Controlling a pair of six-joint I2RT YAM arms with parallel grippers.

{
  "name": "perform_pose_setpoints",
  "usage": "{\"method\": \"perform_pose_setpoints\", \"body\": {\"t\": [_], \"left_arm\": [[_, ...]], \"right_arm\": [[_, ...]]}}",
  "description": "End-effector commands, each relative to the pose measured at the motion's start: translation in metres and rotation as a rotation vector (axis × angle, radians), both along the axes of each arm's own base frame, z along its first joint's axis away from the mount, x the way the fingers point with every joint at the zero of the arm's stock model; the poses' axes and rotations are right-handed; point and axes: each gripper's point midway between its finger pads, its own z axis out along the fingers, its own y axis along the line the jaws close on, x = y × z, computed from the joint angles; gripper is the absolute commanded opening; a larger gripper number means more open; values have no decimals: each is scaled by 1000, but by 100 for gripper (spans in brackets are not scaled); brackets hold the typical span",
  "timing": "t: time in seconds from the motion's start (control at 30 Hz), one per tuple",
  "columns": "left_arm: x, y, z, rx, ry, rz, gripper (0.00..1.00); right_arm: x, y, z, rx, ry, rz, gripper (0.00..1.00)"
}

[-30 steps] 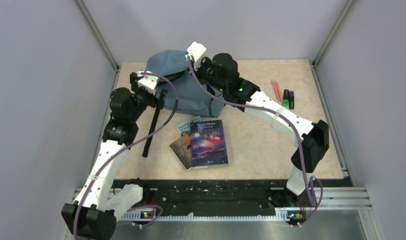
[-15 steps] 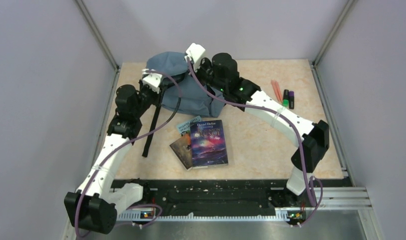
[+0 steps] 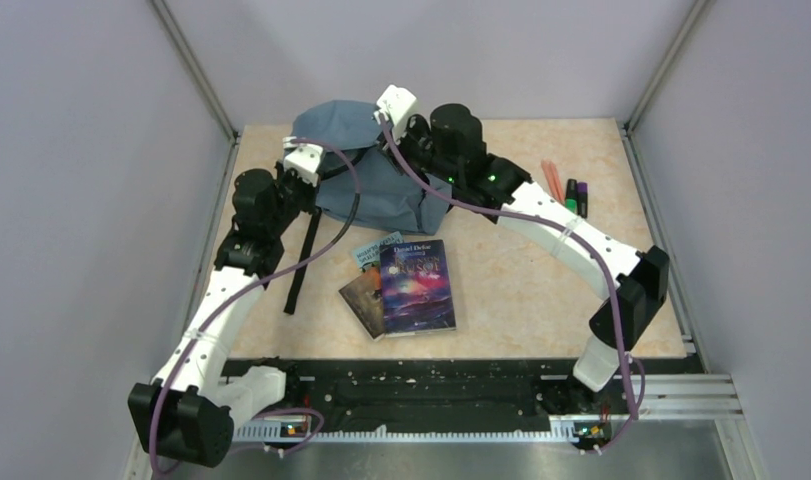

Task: Pack the student bag
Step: Adjust the student bag at the center of the board.

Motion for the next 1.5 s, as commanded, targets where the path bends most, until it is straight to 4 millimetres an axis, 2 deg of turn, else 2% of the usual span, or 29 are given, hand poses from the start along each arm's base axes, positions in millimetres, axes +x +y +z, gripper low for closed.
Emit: {"method": "perform_pose_setpoints", "body": {"t": [0.0, 0.17, 0.37, 0.47, 0.53, 0.67, 0.77, 0.83, 0.9, 0.93, 0.97, 1.0, 1.07, 1.13, 1.2, 1.27, 1.37, 1.47], "left_arm": [[-1, 11, 9, 13, 11, 58, 0], [-2, 17, 4, 44, 75, 87, 0], [-4, 13, -22, 107, 231, 77, 0], [-6, 21, -31, 150, 264, 138, 0], [-7, 32, -34, 172, 280, 204, 0], [-14, 36, -43, 175, 319, 229, 0], [-22, 28, -48, 164, 341, 191, 0], [-31, 15, -51, 150, 357, 110, 0], [-42, 0, -51, 120, 359, 23, 0], [-47, -7, -48, 98, 357, -10, 1], [-52, -12, -41, 68, 352, -33, 15], [-56, -17, -29, 30, 338, -52, 41], [-68, -30, 6, -44, 278, -116, 69], [-78, -39, 50, -99, 146, -180, 84], [-86, -37, 89, -135, -6, -187, 90], [-83, -27, 111, -132, -109, -134, 92], [-64, -10, 117, -81, -163, -31, 94], [-42, -7, 107, -15, -158, 3, 94]], "right_arm": [[-8, -24, 43, 59, -56, -30, 37], [-9, -30, 42, 44, -40, -27, 38], [-2, -38, 34, 21, -31, -59, 38], [-1, -44, 32, 16, -26, -64, 39], [-3, -47, 32, 16, -25, -61, 42], [-6, -50, 30, 13, -20, -55, 45], [-2, -54, 28, 10, -25, -81, 45], [5, -58, 25, 6, -33, -121, 43], [8, -62, 26, 10, -44, -149, 32], [9, -63, 27, 15, -48, -157, 26], [10, -63, 28, 21, -54, -161, 20], [9, -63, 30, 26, -58, -159, 15], [9, -63, 32, 31, -63, -154, 3], [10, -62, 32, 34, -70, -156, 0], [10, -63, 33, 43, -80, -161, 0], [7, -64, 35, 59, -98, -154, 0], [3, -64, 37, 91, -111, -140, 0], [0, -61, 41, 115, -112, -119, 0]]}}
